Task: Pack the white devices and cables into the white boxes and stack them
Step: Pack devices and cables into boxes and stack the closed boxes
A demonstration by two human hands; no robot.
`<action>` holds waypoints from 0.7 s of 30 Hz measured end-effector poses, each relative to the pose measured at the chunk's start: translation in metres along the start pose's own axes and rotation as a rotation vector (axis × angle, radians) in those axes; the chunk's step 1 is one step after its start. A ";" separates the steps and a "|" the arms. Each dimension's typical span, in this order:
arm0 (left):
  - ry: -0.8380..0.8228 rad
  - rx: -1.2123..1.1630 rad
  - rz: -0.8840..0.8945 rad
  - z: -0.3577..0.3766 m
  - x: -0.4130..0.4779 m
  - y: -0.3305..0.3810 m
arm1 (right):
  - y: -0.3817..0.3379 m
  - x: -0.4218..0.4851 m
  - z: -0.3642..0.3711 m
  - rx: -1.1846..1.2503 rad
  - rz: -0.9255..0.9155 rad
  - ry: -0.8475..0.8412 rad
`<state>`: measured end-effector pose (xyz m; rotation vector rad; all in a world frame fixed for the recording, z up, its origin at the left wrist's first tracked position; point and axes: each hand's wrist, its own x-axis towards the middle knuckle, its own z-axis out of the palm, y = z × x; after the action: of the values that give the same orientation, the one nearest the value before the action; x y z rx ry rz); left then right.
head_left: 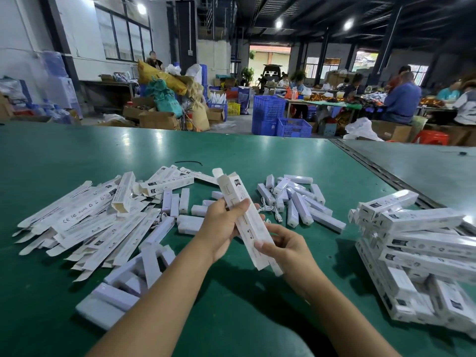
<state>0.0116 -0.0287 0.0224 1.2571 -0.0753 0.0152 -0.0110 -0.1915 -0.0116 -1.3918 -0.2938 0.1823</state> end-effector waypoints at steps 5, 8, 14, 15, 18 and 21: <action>0.122 -0.001 0.006 0.006 0.001 -0.004 | 0.003 -0.001 0.001 -0.029 0.010 -0.004; 0.104 -0.013 -0.014 0.010 0.001 -0.005 | 0.005 0.001 0.002 0.022 -0.009 0.074; 0.004 0.059 -0.021 0.009 -0.016 -0.031 | 0.000 0.007 -0.005 0.384 0.001 0.079; -0.004 0.097 -0.012 0.008 -0.020 -0.036 | 0.000 0.007 -0.006 0.403 0.015 0.069; -0.081 0.169 0.015 0.002 -0.029 -0.044 | 0.000 0.008 -0.007 0.458 0.076 0.082; -0.152 0.232 0.075 0.002 -0.034 -0.045 | 0.002 0.008 -0.007 0.463 0.103 0.076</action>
<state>-0.0203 -0.0439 -0.0223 1.4861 -0.2576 -0.0072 -0.0008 -0.1950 -0.0135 -0.9524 -0.1059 0.2632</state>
